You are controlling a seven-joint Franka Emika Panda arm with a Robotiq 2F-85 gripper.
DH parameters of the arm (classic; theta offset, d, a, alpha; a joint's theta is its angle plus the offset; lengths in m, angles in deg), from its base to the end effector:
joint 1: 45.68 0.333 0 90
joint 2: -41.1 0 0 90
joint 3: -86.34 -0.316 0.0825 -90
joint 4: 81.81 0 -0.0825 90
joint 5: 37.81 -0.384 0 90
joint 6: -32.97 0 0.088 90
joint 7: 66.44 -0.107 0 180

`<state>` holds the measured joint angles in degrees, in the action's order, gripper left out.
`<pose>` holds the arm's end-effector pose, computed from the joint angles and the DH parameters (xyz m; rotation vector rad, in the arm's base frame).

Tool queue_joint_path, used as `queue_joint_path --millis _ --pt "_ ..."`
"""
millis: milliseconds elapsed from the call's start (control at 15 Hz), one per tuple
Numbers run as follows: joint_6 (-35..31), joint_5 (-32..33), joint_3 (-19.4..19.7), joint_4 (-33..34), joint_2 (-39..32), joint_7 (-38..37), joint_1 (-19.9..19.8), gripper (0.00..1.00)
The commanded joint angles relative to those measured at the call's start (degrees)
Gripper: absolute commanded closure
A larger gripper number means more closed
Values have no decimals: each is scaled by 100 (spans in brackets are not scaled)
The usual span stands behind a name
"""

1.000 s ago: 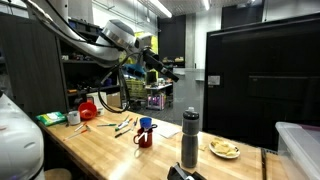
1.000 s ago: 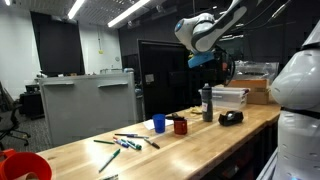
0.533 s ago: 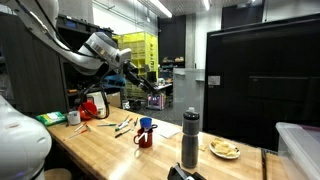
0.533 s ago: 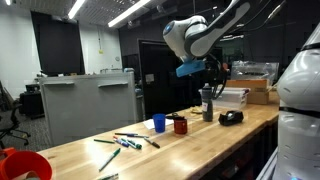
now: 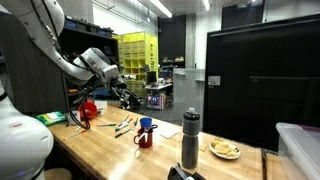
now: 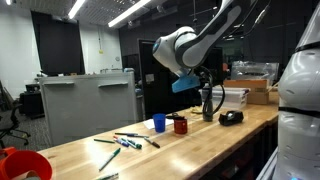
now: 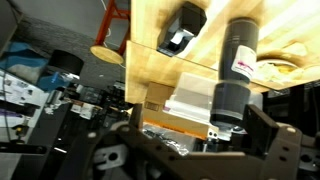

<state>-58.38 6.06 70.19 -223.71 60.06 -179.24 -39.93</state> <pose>0.3767 0.0742 0.4081 1.7245 -1.4118 0.6627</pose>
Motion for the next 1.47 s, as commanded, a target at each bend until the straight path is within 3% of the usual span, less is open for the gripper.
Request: queue_joint_path --millis 0,400,667,800,1000,1400 --pt "798 -541 -71 548 -875 -917 70 0" --pt "1126 -1089 180 1213 -1888 -1609 126 0" --pt "1275 -1015 371 1573 -2327 -2505 181 0" --pt "994 -910 430 1586 -2282 -2833 221 0" --pt "386 -264 376 1403 -2081 -2946 357 0" --pt "-161 1325 319 1101 -1974 -3116 610 0"
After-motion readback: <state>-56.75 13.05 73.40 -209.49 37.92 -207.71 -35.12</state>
